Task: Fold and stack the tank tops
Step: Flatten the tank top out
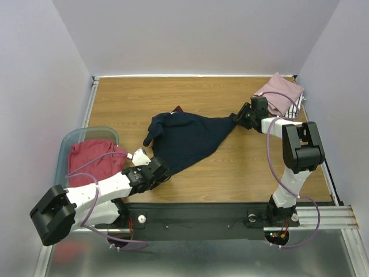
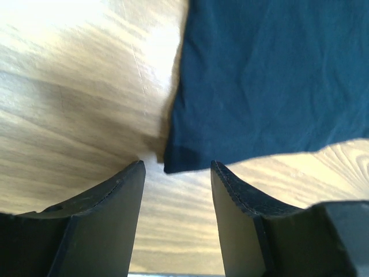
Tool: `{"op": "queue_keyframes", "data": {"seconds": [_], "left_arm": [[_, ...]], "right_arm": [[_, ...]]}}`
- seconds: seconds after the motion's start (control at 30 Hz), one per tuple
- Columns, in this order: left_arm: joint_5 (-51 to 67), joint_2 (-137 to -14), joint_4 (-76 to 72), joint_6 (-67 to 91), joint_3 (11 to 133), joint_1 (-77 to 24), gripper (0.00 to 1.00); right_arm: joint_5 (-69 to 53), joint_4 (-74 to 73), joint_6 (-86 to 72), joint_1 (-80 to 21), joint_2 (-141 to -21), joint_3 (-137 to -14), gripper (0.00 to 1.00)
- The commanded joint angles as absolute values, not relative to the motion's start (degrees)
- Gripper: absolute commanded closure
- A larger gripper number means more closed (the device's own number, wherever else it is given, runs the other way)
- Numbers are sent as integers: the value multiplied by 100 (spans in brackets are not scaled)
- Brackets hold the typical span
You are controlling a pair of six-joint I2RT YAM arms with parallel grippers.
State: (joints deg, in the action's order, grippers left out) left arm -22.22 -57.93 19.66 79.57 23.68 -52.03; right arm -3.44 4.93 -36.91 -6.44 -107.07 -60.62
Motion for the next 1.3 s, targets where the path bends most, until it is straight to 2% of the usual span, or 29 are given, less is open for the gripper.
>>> {"op": "queue_keyframes", "data": {"seconds": [0.0, 0.17, 0.23, 0.33, 0.43, 0.5, 0.53, 0.57, 0.6, 0.7, 0.8, 0.9, 1.07, 1.17, 1.27], "left_arm": [[-2716, -6099, 2171, 8069, 2654, -5221, 39], [-2935, -6661, 1995, 7743, 2953, -5229, 42], [-2953, -6846, 1925, 7586, 3058, -5221, 59], [-3014, -6899, 1846, 7313, 3259, -5212, 100], [-3278, -6777, 2143, 6770, 3899, -5212, 100], [-3480, -6636, 2302, 6216, 4348, -5212, 100], [-3533, -6549, 2407, 6049, 4820, -5212, 100], [-3594, -6374, 2434, 5882, 5060, -5221, 100], [-3612, -6302, 2443, 5488, 5289, -5212, 100], [-3665, -6117, 2426, 4889, 6377, -5212, 100], [-3639, -6170, 2417, 4545, 6968, -5203, 100], [-3612, -6301, 2321, 4255, 7671, -5203, 100], [-3577, -6530, 2233, 4052, 8068, -5159, 100], [-3533, -6539, 2136, 4043, 8112, -5124, 100], [-3463, -6530, 2013, 4043, 8174, -5063, 100]], "right_arm": [[-290, 642, -3604, -659, -10372, -6170, 54], [-334, 624, -3621, -659, -10266, -6126, 56], [-334, 598, -3612, -659, -10205, -6126, 57], [-316, 589, -3595, -659, -10160, -6126, 62], [-308, 545, -3560, -659, -10178, -6178, 72], [-299, 484, -3533, -650, -10204, -6205, 74], [-299, 466, -3525, -659, -10204, -6196, 73], [-325, 457, -3507, -659, -10204, -6188, 67], [-351, 457, -3489, -659, -10187, -6144, 57], [-395, 457, -3446, -650, -10021, -5925, 43], [-474, 466, -3498, -659, -9844, -5661, 37], [-694, 475, -3568, -659, -9625, -5301, 34], [-729, 527, -3691, -668, -9124, -4695, 28], [-773, 545, -3823, -668, -8930, -4527, 28], [-923, 615, -3972, -703, -8519, -4281, 34]]}}
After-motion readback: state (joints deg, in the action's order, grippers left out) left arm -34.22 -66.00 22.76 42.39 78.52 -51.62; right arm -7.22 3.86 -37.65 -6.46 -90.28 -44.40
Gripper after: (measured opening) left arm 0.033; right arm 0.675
